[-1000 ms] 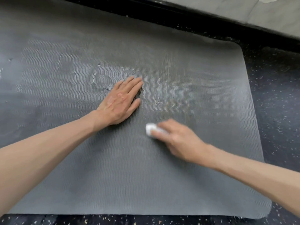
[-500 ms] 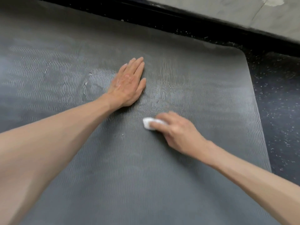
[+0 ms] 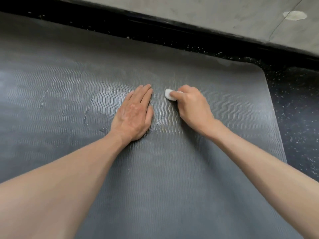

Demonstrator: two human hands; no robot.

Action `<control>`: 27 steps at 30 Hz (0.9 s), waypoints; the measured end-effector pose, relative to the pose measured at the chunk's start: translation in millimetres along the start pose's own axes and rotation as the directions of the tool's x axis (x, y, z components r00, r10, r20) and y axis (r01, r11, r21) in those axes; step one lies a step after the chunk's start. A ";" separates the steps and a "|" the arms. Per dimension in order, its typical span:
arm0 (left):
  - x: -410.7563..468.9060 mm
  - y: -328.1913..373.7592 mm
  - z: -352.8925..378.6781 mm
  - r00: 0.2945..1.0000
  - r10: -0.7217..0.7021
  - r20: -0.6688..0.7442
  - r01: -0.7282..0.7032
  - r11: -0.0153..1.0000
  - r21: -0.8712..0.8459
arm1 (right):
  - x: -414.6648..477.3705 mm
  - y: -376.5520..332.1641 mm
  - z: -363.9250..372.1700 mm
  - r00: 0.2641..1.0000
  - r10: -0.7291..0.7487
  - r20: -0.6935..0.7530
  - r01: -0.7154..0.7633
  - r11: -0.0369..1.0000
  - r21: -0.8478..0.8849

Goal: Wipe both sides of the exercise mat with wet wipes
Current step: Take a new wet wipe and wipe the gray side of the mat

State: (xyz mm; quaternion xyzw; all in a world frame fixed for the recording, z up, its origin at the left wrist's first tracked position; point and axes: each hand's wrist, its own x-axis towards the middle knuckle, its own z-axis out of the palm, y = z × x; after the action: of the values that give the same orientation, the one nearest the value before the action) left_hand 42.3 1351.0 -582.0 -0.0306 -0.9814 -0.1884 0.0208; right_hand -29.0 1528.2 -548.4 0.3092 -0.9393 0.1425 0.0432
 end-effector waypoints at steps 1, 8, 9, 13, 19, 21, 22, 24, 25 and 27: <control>0.4 0.0 -0.9 1.000 -0.003 -0.005 0.003 1.000 -0.006 | 2.4 -1.8 3.1 0.999 0.029 -0.016 -0.029 1.000 -0.004; 1.4 1.1 -0.3 1.000 -0.019 -0.018 0.018 0.999 -0.031 | -27.3 -5.4 -2.9 0.969 -0.224 0.102 0.212 0.970 0.117; 1.4 1.3 -0.3 1.000 -0.015 -0.014 0.014 0.999 -0.034 | -2.7 4.0 0.9 0.979 -0.189 0.079 0.181 0.979 0.097; 1.8 -0.6 -3.0 0.999 -0.035 -0.009 0.034 0.998 -0.053 | 91.9 32.8 11.7 0.999 0.045 -0.023 -0.046 0.998 -0.034; 3.4 -1.5 -3.1 0.998 -0.055 0.022 0.056 0.998 -0.040 | 38.7 14.8 15.9 0.994 -0.106 -0.016 0.107 0.991 0.085; 3.6 -1.1 -2.2 0.998 -0.055 0.036 0.056 0.998 -0.034 | 57.7 24.5 16.4 0.993 -0.118 -0.011 0.118 0.990 0.082; 3.1 -0.8 -2.0 0.997 -0.058 0.047 0.060 0.998 -0.035 | 76.8 30.0 17.4 0.997 -0.079 -0.017 0.079 0.995 0.052; 3.0 -0.6 -2.9 0.996 -0.072 0.049 0.074 0.997 -0.032 | 114.9 36.0 18.4 1.000 -0.006 -0.027 0.006 1.000 -0.006; 3.3 -0.7 -3.2 0.996 -0.072 0.050 0.073 0.997 -0.030 | 124.4 34.5 19.0 1.000 0.018 -0.025 -0.018 1.000 0.005; 4.3 -0.6 -3.2 0.996 -0.071 0.049 0.072 0.997 -0.031 | 113.4 26.3 20.3 0.999 -0.002 -0.044 0.003 1.000 0.030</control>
State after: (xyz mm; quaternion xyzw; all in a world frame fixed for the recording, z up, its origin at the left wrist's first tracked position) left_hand 38.1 1349.4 -579.0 -0.0002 -0.9789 -0.2042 -0.0101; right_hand -135.7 1477.9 -554.9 0.3079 -0.9354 0.1633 0.0592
